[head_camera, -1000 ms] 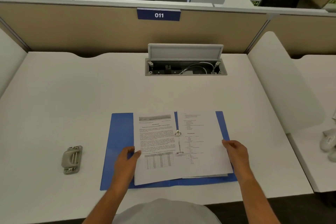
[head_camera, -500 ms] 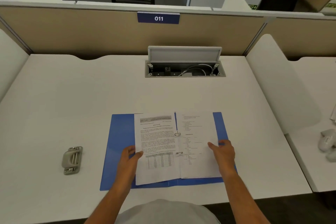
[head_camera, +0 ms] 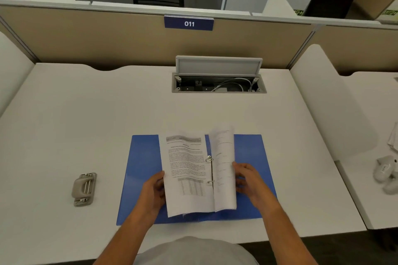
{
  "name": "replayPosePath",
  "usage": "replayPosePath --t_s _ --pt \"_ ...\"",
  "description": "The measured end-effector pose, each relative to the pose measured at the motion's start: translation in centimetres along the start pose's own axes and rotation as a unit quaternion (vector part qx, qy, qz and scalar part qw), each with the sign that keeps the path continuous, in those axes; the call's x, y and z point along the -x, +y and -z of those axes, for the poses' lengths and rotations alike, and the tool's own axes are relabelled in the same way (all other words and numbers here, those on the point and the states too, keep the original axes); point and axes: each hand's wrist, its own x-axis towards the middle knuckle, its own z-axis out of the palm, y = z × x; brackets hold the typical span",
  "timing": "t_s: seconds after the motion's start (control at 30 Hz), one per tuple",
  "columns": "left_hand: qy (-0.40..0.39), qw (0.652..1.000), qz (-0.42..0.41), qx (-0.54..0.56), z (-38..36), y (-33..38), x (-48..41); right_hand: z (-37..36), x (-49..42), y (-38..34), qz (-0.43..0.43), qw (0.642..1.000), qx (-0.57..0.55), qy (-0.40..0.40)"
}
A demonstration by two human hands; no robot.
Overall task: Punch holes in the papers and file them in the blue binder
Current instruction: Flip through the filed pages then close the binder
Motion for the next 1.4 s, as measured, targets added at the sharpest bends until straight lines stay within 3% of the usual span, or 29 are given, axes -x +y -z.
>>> replayPosePath --t_s 0.2,0.3,0.4,0.53,0.63,0.83,1.0,1.23,1.4 --pt "-0.083 0.996 0.014 0.024 -2.3 1.2 0.6 -1.3 0.2 0.6 0.000 1.000 -0.022 -0.019" --pt "-0.107 0.993 0.000 -0.045 -4.3 1.3 0.2 -0.7 0.7 1.0 0.000 0.999 -0.039 -0.009" --pt "-0.093 0.990 -0.025 -0.103 -6.5 0.3 0.2 0.5 1.2 1.4 -0.016 0.997 -0.070 -0.006" --pt "-0.030 0.999 -0.021 -0.033 -6.8 -0.9 -0.7 0.3 2.0 1.0 0.020 0.999 -0.046 0.002" --pt "-0.039 0.999 0.013 0.000 -5.7 -0.8 -1.5 -2.4 3.2 0.1 0.068 0.997 -0.037 0.000" --pt "-0.067 0.992 0.065 0.081 -3.1 -0.9 -2.1 -8.5 3.8 0.6 0.072 0.993 0.021 -0.090" --pt "-0.071 0.991 0.079 0.087 -1.6 -1.2 -1.9 -10.4 2.2 2.2 0.093 0.992 0.076 -0.050" --pt "-0.083 0.991 0.069 0.081 -0.5 -1.7 -2.1 -11.2 1.4 1.9 0.091 0.994 0.051 -0.038" --pt "-0.085 0.995 0.045 0.032 -1.4 -1.4 -1.1 -11.2 1.5 1.8 0.035 0.997 -0.035 -0.062"
